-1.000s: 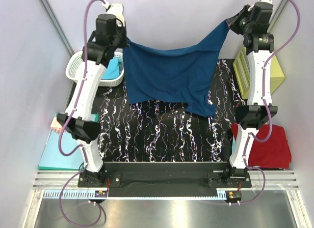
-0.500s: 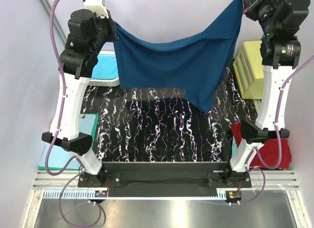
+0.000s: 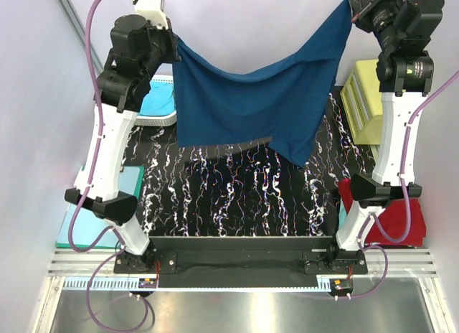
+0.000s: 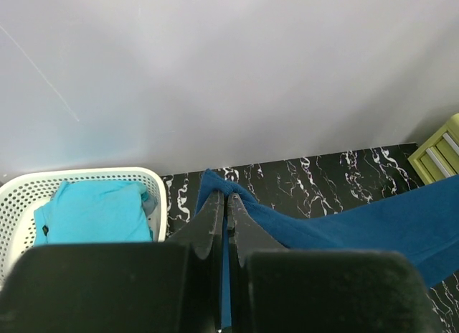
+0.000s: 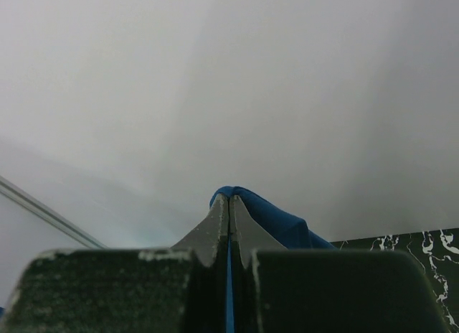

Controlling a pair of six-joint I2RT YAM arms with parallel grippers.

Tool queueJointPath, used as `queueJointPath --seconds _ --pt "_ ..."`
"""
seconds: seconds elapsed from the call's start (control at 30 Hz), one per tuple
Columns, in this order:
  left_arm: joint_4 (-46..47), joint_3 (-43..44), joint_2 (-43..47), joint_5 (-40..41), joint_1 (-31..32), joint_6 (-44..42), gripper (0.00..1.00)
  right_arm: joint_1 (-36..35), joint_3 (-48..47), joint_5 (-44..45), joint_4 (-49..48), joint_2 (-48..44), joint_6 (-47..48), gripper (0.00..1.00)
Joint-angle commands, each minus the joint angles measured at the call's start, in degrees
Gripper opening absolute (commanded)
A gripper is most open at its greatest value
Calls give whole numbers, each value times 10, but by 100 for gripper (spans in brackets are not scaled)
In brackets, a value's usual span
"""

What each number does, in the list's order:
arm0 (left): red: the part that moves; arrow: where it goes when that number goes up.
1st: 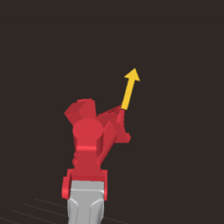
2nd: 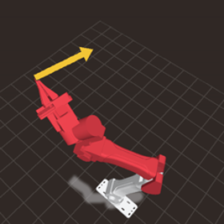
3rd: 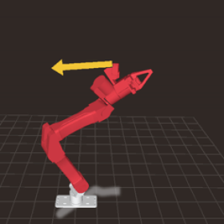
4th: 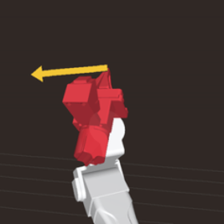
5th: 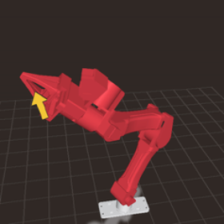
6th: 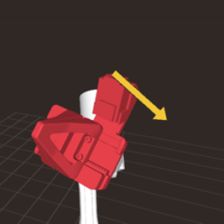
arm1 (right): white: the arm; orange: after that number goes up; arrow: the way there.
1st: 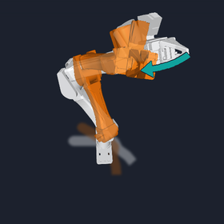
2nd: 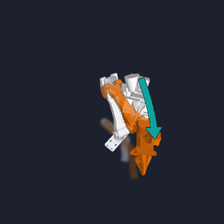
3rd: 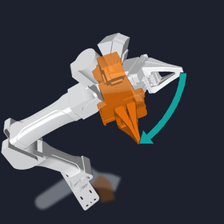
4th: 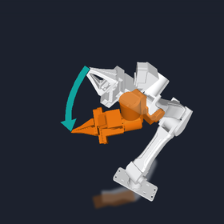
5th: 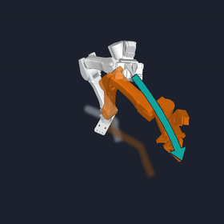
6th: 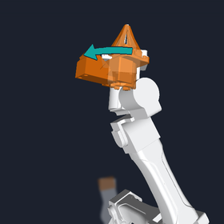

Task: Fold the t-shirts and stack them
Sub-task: Flatten out the tshirt

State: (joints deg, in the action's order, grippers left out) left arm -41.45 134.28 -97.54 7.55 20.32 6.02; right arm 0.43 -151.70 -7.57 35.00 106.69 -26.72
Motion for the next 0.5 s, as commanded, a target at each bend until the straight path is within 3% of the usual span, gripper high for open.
queueJointPath --seconds 0.0,0.23,0.47 --pt "36 31 -29 -24 -13 4 0 -1 -24 5 -35 15 11 0" --pt "44 37 -96 -86 -82 58 0 -1 -37 19 -35 89 0 0" --pt "63 56 -189 -116 -112 99 0 -17 -37 69 -37 178 -6 0"
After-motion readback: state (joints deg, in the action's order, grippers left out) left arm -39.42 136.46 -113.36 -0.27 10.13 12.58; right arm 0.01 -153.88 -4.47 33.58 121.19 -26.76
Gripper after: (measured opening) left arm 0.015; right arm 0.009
